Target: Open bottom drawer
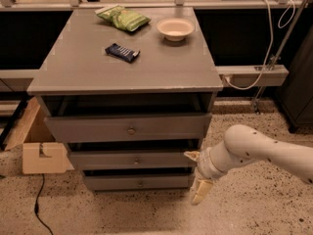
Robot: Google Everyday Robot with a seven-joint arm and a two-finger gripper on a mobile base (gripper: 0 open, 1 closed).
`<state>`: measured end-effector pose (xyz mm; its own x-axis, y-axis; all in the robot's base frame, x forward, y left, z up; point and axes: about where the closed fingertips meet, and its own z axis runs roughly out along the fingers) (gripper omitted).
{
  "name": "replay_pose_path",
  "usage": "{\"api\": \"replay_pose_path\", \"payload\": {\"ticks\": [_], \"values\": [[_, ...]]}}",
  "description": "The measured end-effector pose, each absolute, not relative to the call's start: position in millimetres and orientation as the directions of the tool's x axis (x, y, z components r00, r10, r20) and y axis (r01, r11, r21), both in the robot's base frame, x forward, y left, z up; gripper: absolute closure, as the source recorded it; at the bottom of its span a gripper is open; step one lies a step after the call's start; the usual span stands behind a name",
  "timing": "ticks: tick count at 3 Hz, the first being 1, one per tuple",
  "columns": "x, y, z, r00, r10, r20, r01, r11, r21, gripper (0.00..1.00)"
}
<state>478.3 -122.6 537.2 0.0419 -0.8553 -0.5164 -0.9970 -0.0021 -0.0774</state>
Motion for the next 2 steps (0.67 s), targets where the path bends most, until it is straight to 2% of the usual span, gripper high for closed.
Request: {"api": "replay_pose_path", "payload": {"ticks": [2], "values": [[492.7,-128.3,427.8,0.086,-0.869,-0.487,-0.995,-0.055,-0.079,0.0]]}}
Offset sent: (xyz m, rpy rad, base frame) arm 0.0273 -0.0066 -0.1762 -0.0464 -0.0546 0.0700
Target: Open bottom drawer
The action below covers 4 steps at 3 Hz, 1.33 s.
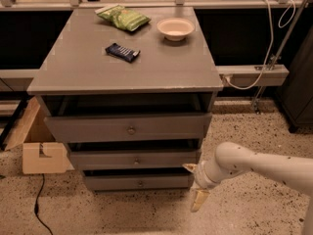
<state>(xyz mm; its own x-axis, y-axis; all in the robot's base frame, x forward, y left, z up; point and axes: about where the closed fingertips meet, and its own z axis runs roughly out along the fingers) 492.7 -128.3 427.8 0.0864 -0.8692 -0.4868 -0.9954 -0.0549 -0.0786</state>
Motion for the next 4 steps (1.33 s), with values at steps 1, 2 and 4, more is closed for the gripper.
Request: {"api": "replay_pose_path", "payload": {"ticks": [1,2,4], "values": [[500.6,-126.3,383.5,0.104,-0.858,-0.503,-0.992,-0.052,-0.117,0.0],[506.8,-121.2,342.8,0.12,-0.83,-0.545,-0.988,-0.045,-0.148,0.0],[505.6,-112.7,323.1,0.163,-0.813,-0.559,-0.982,-0.077,-0.175,0.0]]}}
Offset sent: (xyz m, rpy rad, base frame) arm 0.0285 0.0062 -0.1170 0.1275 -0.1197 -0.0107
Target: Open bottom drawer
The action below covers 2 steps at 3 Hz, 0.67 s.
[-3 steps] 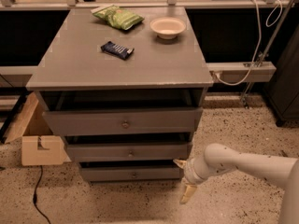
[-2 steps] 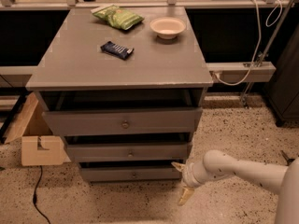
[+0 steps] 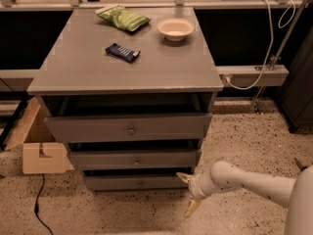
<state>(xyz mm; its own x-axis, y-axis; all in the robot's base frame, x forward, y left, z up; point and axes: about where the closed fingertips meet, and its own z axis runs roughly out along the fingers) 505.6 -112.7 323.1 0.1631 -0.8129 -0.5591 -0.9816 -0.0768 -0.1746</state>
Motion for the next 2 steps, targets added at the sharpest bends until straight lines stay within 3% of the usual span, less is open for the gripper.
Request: {"api": "replay_pose_path", "payload": {"ticks": [2], "values": [[514.9,-78.3,262.4,0.288,-0.789,-0.543,-0.954,-0.187,-0.234,0.0]]}}
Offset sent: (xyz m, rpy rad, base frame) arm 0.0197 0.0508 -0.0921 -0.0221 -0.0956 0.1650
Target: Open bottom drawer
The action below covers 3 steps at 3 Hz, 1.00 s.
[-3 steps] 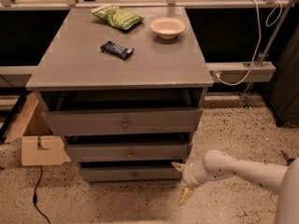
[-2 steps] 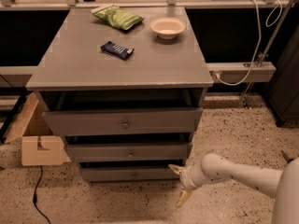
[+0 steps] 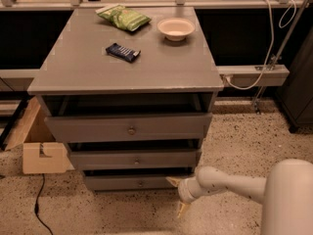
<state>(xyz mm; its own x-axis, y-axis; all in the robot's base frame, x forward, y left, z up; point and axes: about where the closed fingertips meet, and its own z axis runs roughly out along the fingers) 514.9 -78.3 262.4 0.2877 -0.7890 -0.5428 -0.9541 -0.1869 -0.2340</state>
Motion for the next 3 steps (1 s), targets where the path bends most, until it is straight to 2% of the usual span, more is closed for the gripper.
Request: {"api": "replay_pose_path", "payload": {"ticks": [3], "values": [[572.6,-60.6,200.0,0.288,-0.834,-0.47,-0.943,-0.16,-0.293,0.0]]}}
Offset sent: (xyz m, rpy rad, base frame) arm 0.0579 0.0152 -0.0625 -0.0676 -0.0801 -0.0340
